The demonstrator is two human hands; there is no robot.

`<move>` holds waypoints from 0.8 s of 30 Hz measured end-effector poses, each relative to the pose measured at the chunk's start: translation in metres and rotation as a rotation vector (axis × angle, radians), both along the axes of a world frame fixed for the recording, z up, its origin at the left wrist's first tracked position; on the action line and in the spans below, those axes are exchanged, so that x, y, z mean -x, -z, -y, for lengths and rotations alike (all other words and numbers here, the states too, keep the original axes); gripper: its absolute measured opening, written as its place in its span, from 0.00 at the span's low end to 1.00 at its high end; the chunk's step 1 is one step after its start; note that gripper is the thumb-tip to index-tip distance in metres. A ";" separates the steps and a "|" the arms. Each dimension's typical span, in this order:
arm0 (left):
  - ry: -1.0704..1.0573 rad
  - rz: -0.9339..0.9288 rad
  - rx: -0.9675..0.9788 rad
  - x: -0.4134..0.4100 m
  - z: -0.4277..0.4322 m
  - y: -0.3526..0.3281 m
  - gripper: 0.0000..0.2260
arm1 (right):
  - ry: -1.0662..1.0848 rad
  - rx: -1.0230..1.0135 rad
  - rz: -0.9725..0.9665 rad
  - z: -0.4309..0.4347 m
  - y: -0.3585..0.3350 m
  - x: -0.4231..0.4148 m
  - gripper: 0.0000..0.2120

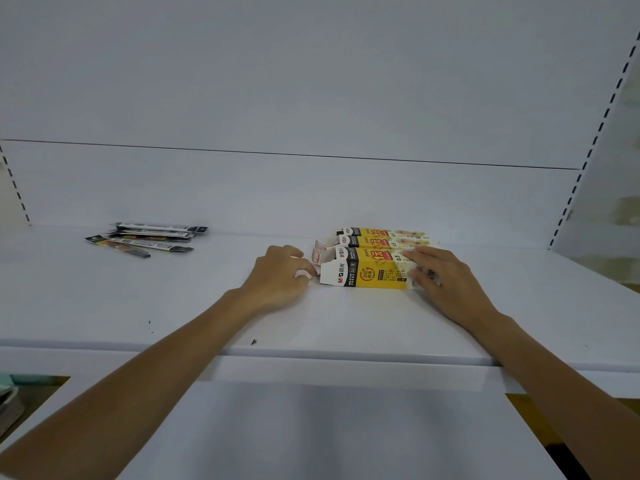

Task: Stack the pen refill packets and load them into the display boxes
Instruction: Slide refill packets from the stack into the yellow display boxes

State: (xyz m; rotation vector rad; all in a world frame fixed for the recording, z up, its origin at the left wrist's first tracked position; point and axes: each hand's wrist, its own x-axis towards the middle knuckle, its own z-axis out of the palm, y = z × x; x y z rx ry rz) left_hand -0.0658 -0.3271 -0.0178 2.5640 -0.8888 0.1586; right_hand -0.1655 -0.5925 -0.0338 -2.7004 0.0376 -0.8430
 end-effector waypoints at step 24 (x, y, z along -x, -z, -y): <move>-0.041 -0.316 0.120 0.010 0.030 -0.002 0.18 | 0.361 -0.174 -0.025 -0.001 -0.005 0.006 0.18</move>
